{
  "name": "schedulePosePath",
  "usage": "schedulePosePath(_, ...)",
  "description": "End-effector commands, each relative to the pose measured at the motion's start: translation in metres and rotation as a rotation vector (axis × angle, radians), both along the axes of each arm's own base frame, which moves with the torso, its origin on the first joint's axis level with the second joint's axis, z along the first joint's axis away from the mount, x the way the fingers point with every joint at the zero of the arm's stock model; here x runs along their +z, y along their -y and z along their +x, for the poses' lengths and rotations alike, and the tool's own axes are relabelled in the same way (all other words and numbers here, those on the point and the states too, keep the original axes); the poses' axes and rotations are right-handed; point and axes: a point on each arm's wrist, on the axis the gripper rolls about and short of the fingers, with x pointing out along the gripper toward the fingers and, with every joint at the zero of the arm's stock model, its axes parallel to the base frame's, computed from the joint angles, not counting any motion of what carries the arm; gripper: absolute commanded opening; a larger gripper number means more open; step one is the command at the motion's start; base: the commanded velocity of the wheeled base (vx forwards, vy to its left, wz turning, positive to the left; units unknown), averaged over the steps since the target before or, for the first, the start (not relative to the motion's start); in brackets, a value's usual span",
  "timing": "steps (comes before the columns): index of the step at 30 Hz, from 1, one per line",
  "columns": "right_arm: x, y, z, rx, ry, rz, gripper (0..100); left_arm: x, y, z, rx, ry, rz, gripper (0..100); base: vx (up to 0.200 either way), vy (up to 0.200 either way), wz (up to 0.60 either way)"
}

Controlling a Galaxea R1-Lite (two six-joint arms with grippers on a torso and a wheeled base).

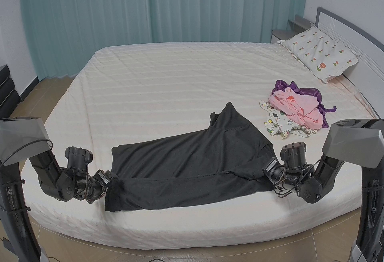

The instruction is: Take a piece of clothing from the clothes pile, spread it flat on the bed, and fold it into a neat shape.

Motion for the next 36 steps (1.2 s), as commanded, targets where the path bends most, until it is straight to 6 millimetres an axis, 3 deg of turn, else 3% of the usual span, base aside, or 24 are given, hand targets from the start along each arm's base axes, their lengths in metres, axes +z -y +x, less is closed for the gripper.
schedulePosePath(1,0.031,0.001,-0.005,0.048,0.055,0.056,0,-0.001,0.0,0.0,0.0,-0.001,0.0,100,0.0,0.0,0.0)
schedulePosePath(17,0.064,0.009,-0.018,0.083,0.087,0.091,0,-0.002,0.0,0.001,0.003,-0.005,0.004,100,0.0,0.0,0.0)
schedulePosePath(25,0.07,0.011,-0.015,0.096,0.09,0.102,0,-0.002,0.0,0.001,0.003,-0.004,0.004,100,0.0,0.0,0.0)
schedulePosePath(31,0.094,0.017,-0.018,0.134,0.055,0.132,0,-0.003,0.0,0.002,0.003,-0.004,0.004,100,0.0,0.0,0.0)
schedulePosePath(36,0.096,0.024,-0.015,0.131,0.045,0.138,0,-0.003,0.0,0.002,0.003,-0.005,0.004,100,0.0,0.0,0.0)
